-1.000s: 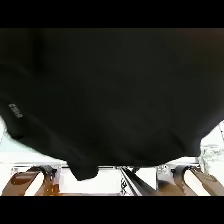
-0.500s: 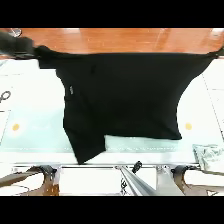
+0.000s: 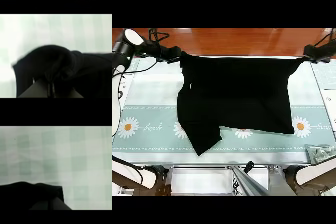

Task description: Fold the shirts.

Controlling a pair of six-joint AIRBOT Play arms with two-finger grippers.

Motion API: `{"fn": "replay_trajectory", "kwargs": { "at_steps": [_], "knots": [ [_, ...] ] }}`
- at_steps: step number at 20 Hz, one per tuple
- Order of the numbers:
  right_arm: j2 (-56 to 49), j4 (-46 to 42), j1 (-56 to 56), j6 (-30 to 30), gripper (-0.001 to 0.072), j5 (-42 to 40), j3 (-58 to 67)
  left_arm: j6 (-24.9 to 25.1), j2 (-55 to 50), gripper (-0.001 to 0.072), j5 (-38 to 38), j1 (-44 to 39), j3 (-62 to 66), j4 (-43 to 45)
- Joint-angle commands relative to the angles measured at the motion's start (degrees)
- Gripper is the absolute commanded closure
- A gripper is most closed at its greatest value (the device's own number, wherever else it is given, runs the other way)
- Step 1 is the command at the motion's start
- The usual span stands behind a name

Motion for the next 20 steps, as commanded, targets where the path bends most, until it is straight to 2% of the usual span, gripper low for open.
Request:
{"fn": "replay_trajectory", "kwargs": {
  "at_steps": [1, 3, 5, 7, 9, 11, 12, 16, 17, 18, 19, 20],
  "knots": [
    [-4.5, -0.8, 2.6, -1.2, 0.0675, -1.8, 0.0, 2.6, -3.1, 0.0687, 8.9, -0.7, 0.0, -1.2],
    [-5.5, -4.1, 4.0, -1.1, 0.0675, -1.5, 0.0, 6.2, -5.0, 0.0687, 7.3, -1.0, 0.0, -0.8],
    [-5.5, -9.3, 4.7, -1.1, 0.0675, 0.4, 0.0, 6.2, -7.3, 0.0686, 2.9, -1.0, 0.0, -0.7],
    [-5.4, -13.6, 4.4, -1.1, 0.0675, 5.9, 0.0, 6.5, -8.3, 0.0687, -3.9, -0.7, 0.0, 1.6],
    [-5.5, -13.2, 3.8, -1.7, 0.0675, 15.6, 0.0, 6.4, -8.3, 0.0687, -13.0, -0.2, 0.0, 1.8],
    [-5.5, -9.2, 2.8, -0.9, 0.0675, 19.1, -0.1, 5.2, -8.4, 0.0687, -23.7, 0.1, 0.0, 1.9],
    [-5.5, -9.2, 3.0, -0.9, 0.0675, 19.5, -0.1, 4.3, -8.6, 0.0686, -26.6, 0.1, 0.0, 2.3],
    [-5.7, -8.2, 4.1, -0.5, 0.0673, 20.6, -0.1, 2.9, -8.8, 0.0673, -26.4, 0.1, 0.0, 2.3],
    [-5.7, -7.1, 4.4, -1.5, 0.0617, 21.3, -0.1, 2.9, -8.7, 0.0553, -27.3, 0.3, 0.0, 2.2],
    [-5.6, -6.5, 4.4, -2.3, 0.0460, 23.1, -0.1, 2.2, -8.7, 0.0369, -29.2, 0.6, 0.0, 2.3],
    [-5.4, -6.1, 4.4, -2.3, 0.0376, 24.7, -0.1, 1.7, -8.6, 0.0275, -31.6, 1.2, 0.0, 2.3],
    [-5.0, -6.2, 4.2, -2.3, 0.0356, 26.9, -0.1, 1.3, -8.5, 0.0264, -33.9, 1.9, 0.0, 2.3]
  ]
}}
